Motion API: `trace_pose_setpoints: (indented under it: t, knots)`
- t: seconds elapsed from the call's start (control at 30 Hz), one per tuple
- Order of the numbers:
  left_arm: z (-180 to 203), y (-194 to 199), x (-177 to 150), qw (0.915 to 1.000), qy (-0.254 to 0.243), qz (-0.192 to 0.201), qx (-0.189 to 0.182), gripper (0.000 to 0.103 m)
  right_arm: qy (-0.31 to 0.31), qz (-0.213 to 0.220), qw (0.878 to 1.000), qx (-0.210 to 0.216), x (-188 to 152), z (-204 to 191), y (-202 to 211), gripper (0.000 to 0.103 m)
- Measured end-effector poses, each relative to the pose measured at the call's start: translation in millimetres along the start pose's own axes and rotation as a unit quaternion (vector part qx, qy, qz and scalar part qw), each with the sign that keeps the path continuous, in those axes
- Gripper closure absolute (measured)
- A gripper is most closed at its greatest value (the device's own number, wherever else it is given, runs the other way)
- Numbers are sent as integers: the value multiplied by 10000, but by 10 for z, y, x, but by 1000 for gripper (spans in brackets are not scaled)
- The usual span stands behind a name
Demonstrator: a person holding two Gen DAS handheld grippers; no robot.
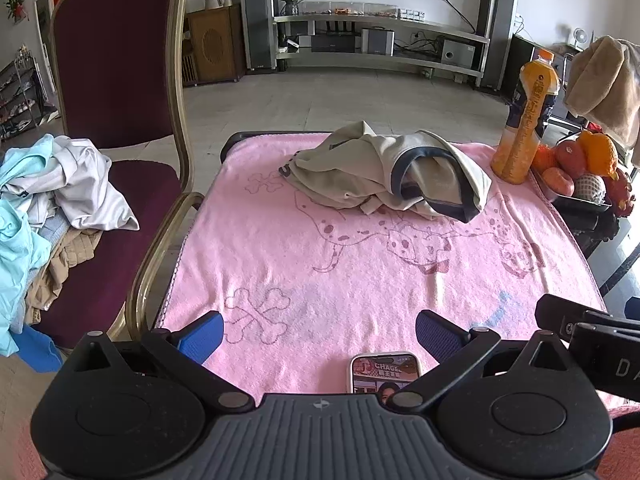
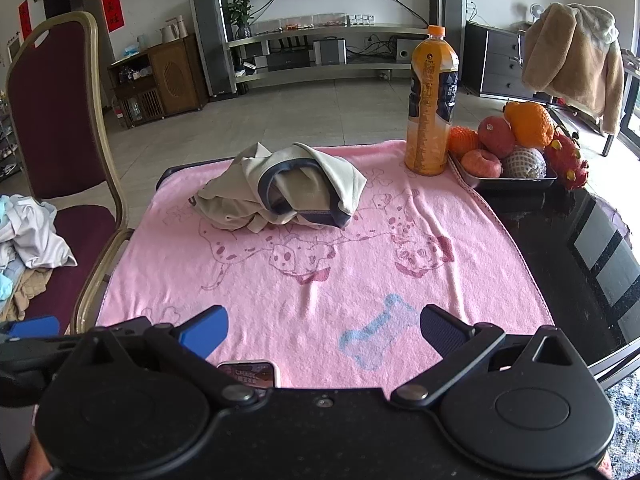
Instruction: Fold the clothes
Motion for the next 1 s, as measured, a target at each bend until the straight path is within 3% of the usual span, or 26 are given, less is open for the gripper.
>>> trace_pose_setpoints:
  t: [1.0]
  knots:
    - [-27,-70,1,9999,41,-146,34,0,4,-93,9999,54,-17,-19,-77,0]
Point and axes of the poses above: each gripper's, at about its wrist camera, not at the fingertips, and y roughly against the way its jaws point, z to its right, x to its top, the point moved 6 cm from there along -y, roughly the way its jaws point, and after that the axes turned 7 degrees about y, right-handed, at the moved point
